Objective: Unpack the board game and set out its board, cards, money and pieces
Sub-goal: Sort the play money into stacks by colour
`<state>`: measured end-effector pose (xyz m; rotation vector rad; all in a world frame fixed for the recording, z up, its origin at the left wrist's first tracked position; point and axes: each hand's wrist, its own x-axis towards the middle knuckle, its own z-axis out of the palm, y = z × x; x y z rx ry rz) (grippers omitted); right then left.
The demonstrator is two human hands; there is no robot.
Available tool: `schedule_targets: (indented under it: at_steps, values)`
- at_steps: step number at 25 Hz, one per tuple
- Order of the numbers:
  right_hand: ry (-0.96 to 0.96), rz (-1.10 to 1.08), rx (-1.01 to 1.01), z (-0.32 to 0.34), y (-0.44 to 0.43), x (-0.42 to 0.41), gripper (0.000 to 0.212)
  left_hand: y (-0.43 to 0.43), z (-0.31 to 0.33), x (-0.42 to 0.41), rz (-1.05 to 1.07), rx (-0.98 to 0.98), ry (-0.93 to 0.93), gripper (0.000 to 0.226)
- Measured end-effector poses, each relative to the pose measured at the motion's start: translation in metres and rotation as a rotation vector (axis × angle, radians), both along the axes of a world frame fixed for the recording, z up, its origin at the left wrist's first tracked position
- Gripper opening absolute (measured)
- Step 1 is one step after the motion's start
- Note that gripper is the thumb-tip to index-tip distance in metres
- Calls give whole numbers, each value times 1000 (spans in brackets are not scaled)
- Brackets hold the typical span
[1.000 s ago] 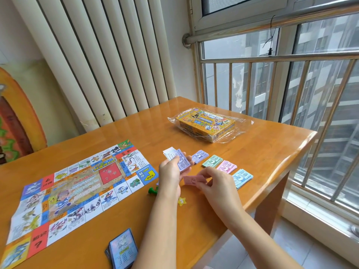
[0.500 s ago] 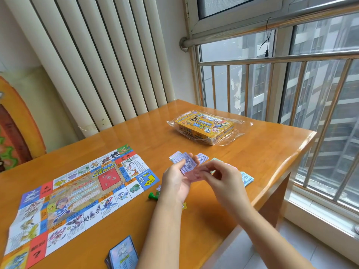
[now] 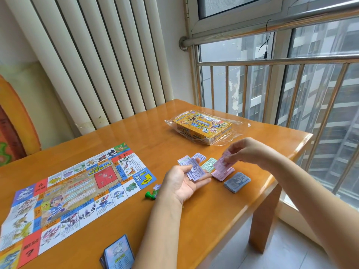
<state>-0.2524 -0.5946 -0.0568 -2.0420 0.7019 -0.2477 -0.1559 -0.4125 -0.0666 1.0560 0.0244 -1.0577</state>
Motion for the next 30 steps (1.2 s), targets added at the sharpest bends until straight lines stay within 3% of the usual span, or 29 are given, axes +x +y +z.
schedule_targets:
  at_steps: [5, 8, 12, 16, 21, 27, 30]
  values:
    - [72, 58, -41, -16, 1, 6, 12, -1, -4, -2, -25, -6, 65, 34]
    - [102, 85, -181, -17, 4, 6, 13, -1, -6, 1, -31, 11, 70, 33]
    - [245, 167, -356, -2, -4, 4, 35, -1, -7, 1, -36, -4, 87, 31]
    - [364, 431, -392, 8, -16, 4, 49, 0, -7, 0, -52, -9, 97, 31]
    - [459, 588, -585, 18, -21, 17, 40, -4, -11, 0, -46, -30, 105, 31]
    - [484, 642, -587, 6, -26, 26, 49, -4, -12, 1, -50, -21, 106, 32]
    - [495, 641, -591, 14, -23, 28, 40, -4, -12, 0, -46, -20, 109, 32]
